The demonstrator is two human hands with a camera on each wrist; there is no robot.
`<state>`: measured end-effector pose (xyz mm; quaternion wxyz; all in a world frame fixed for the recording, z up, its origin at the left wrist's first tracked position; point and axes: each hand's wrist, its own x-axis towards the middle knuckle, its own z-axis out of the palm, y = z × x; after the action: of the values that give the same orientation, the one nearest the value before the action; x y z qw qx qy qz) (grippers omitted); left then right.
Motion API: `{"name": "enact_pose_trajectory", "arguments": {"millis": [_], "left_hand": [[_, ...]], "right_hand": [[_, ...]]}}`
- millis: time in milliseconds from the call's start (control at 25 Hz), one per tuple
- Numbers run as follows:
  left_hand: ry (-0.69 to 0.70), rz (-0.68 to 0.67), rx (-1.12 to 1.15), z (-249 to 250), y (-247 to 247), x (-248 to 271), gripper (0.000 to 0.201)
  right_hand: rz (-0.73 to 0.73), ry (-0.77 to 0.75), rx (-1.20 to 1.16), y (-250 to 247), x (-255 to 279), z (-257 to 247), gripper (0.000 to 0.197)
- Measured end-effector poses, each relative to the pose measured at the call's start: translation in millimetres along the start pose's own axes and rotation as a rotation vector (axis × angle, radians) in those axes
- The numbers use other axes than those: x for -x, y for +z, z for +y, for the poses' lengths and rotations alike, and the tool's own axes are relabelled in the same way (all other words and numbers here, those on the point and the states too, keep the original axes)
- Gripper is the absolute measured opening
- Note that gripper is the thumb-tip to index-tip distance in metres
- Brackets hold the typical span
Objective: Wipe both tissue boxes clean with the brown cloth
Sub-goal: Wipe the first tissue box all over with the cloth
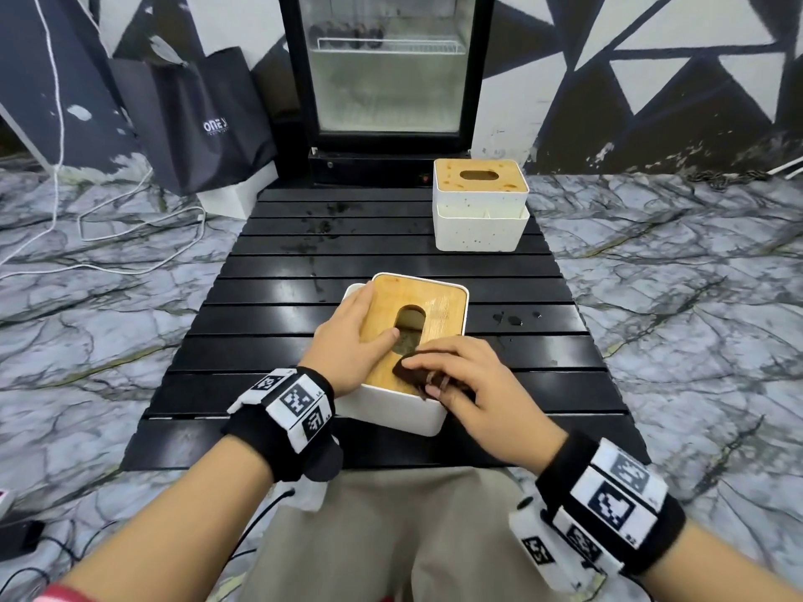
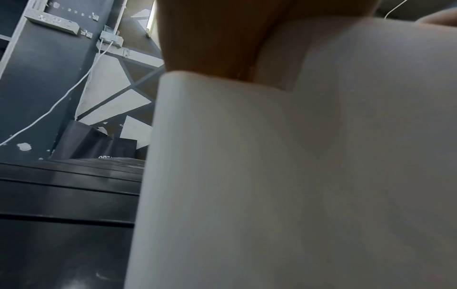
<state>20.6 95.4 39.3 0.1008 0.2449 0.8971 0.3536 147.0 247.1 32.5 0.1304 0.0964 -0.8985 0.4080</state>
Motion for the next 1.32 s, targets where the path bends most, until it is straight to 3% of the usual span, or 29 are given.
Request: {"name": "enact_pose_trajectory", "arguments": {"millis": [200, 480, 720, 960, 1080, 1160, 1240, 1320], "left_hand": [[0.003, -0.007, -0.009, 1.2, -0.1, 1.3, 0.073], [-0.019, -0.033, -0.010, 1.2, -1.0, 0.8, 0.075], [0.024, -0.120, -0.146, 1.7, -20.3, -10.9, 0.068], [-0.003, 0.045, -0.431, 3.3, -37.8, -20.6, 0.065], [-0.103, 0.086, -0.381, 0.8, -30.9, -4.2, 0.076], [-0.179, 0.084, -0.275, -3.1, -24.3, 8.7, 0.082], [-0.185, 0.079, -0.199, -3.5, -17.8, 16.4, 0.079], [-0.179, 0.092, -0.135, -2.2, -14.1, 17.4, 0.076]], "right_hand": [[0.019, -0.012, 0.010, -8.5, -17.3, 14.9, 0.030], [0.080, 0.097, 0.034, -27.1, -63.7, 45.4, 0.032], [0.086, 0.180, 0.061, -30.4, -58.4, 36.0, 0.032], [-0.005, 0.144, 0.135, -21.6, -26.0, 8.4, 0.032], [-0.031, 0.145, 0.134, -25.6, -18.8, -1.1, 0.032], [0.048, 0.130, 0.099, -31.9, -21.6, -1.7, 0.034], [0.078, 0.116, 0.106, -32.9, -29.1, 1.2, 0.034], [0.019, 0.086, 0.169, -25.5, -34.6, 3.7, 0.033]]}}
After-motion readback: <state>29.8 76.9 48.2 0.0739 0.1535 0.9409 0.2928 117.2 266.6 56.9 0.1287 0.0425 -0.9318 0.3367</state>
